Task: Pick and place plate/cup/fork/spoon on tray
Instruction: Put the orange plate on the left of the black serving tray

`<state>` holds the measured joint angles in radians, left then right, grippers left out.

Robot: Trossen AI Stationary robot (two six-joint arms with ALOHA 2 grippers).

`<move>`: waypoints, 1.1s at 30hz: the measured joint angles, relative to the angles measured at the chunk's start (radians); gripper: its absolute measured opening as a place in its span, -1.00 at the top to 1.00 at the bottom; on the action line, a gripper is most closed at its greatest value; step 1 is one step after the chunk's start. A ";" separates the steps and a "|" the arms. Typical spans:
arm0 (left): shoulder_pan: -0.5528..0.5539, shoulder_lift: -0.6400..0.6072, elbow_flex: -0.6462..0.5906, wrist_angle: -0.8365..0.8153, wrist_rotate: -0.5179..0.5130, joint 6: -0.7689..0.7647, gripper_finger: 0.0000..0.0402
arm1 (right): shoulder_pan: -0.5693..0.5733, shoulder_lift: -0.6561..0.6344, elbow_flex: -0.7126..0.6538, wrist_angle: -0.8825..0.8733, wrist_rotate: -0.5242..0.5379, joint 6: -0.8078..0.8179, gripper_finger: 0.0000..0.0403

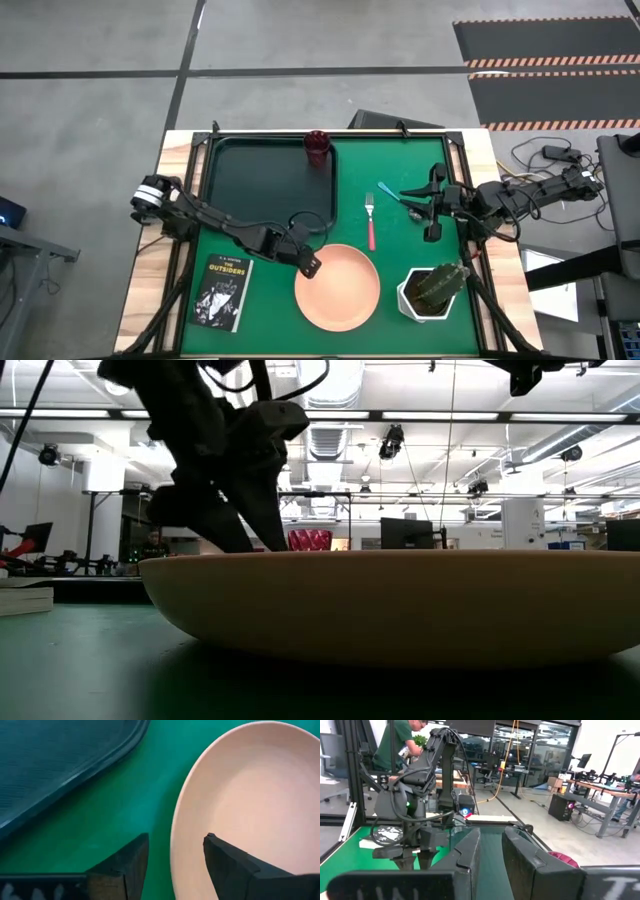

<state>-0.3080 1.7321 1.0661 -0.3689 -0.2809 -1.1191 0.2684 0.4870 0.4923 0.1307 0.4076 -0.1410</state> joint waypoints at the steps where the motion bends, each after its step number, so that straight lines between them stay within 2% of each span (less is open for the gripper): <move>1: 0.000 0.000 -0.014 0.024 0.000 0.000 0.15 | 0.000 0.000 0.000 0.000 0.000 0.000 0.66; 7: -0.003 0.001 -0.061 0.084 0.002 -0.001 0.15 | 0.000 0.000 0.000 0.000 0.000 0.000 0.66; 14: -0.007 0.069 -0.061 0.131 0.014 0.025 0.20 | 0.000 0.000 0.000 -0.005 0.000 0.001 0.66; 18: -0.011 0.092 -0.043 0.142 0.022 0.026 0.37 | 0.000 0.000 -0.001 -0.011 0.001 0.003 0.66; 26: -0.012 0.066 -0.045 0.133 0.023 0.026 0.94 | 0.000 0.000 -0.001 -0.017 0.002 0.003 0.66; 33: -0.011 0.048 -0.045 0.127 0.022 0.026 0.99 | 0.000 0.000 -0.001 -0.022 0.003 0.003 0.66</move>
<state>-0.3195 1.7803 1.0214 -0.2418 -0.2588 -1.0929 0.2684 0.4870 0.4915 0.1089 0.4107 -0.1383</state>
